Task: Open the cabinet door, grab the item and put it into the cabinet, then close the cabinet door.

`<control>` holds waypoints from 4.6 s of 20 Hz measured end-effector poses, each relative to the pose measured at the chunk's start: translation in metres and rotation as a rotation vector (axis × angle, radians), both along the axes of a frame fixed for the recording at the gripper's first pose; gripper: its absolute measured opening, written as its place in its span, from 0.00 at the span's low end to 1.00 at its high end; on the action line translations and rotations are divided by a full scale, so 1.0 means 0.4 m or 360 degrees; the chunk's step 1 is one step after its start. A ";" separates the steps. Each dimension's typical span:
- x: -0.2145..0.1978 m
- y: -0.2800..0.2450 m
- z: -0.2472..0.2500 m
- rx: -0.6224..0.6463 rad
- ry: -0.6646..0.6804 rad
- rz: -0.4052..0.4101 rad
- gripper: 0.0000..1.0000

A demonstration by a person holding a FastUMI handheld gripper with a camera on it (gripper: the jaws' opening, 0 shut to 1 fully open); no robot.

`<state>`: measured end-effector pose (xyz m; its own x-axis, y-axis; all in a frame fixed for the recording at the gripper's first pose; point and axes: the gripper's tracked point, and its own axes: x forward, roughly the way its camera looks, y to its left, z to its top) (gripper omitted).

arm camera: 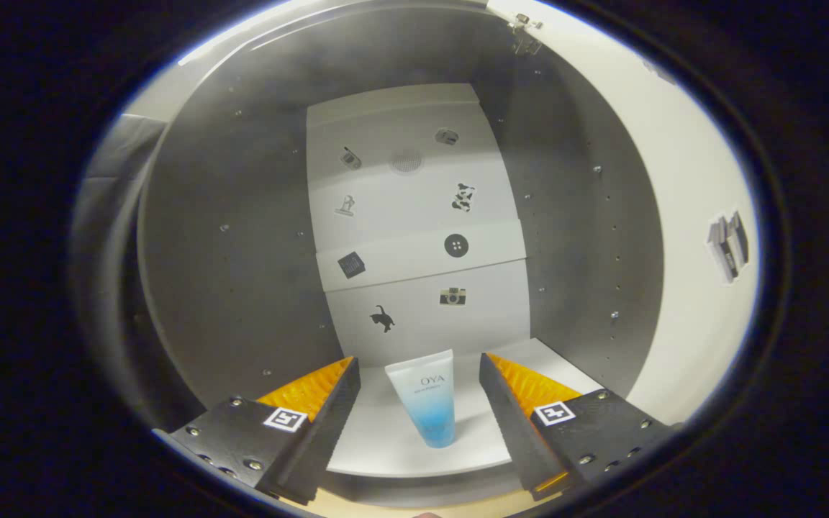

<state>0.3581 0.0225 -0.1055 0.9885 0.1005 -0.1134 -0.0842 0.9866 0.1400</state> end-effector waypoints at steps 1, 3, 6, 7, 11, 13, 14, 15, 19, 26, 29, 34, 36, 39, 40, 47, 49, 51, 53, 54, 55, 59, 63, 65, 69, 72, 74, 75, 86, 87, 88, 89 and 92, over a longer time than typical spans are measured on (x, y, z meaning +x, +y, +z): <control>-0.030 -0.003 0.013 -0.0008 -0.0010 -0.0007 0.99; -0.105 -0.006 0.036 -0.0021 -0.0016 -0.0018 0.99; -0.249 -0.014 0.067 -0.0037 -0.0018 -0.0036 0.99; -0.305 -0.023 0.078 -0.0048 -0.0020 -0.0047 0.99; -0.537 -0.085 0.117 -0.0105 -0.0013 -0.0120 0.99; -0.647 -0.136 0.143 -0.0123 -0.0017 -0.0186 0.99; -0.698 -0.163 0.159 -0.0116 -0.0022 -0.0221 0.99; -0.742 -0.189 0.171 -0.0099 -0.0023 -0.0251 0.99; -0.895 -0.322 0.248 -0.0044 -0.0073 -0.0372 0.99; -1.027 -0.651 0.254 -0.0127 -0.0042 -0.0599 0.99; -1.018 -0.773 0.231 -0.0184 0.0013 -0.0616 0.99; -0.899 -0.843 0.178 -0.0188 0.0070 -0.0466 0.99; -0.862 -0.829 0.172 -0.0225 0.0068 -0.0378 0.99; -0.838 -0.815 0.167 -0.0236 0.0057 -0.0288 0.98; -0.836 -0.805 0.161 -0.0212 0.0068 -0.0249 0.97; -0.818 -0.630 0.133 -0.0090 0.0044 0.0164 0.98; -0.809 -0.572 0.129 -0.0049 0.0035 0.0256 0.98; -0.792 -0.519 0.121 -0.0030 0.0022 0.0328 0.98; -0.785 -0.469 0.118 -0.0024 0.0019 0.0408 0.98; -0.782 -0.449 0.116 -0.0023 0.0026 0.0442 0.98; -0.776 -0.426 0.113 -0.0019 0.0025 0.0472 0.98; -0.746 -0.328 0.101 -0.0014 0.0026 0.0573 1.00; -0.695 -0.200 0.089 -0.0001 0.0053 0.0654 1.00; -0.659 -0.144 0.088 -0.0039 0.0032 0.0659 1.00; -0.584 -0.011 0.082 -0.0194 -0.0015 0.0629 1.00; -0.555 0.082 0.071 -0.0232 -0.0034 0.0584 1.00; -0.555 0.140 0.067 -0.0281 -0.0074 0.0530 1.00; -0.579 0.173 0.065 -0.0298 -0.0086 0.0495 1.00; -0.496 0.272 0.073 -0.0346 -0.0118 0.0166 1.00; -0.487 0.275 0.068 -0.0339 -0.0121 0.0137 1.00; -0.482 0.277 0.068 -0.0333 -0.0127 0.0111 1.00; -0.474 0.277 0.067 -0.0335 -0.0128 0.0087 1.00; -0.449 0.275 0.065 -0.0333 -0.0127 0.0035 1.00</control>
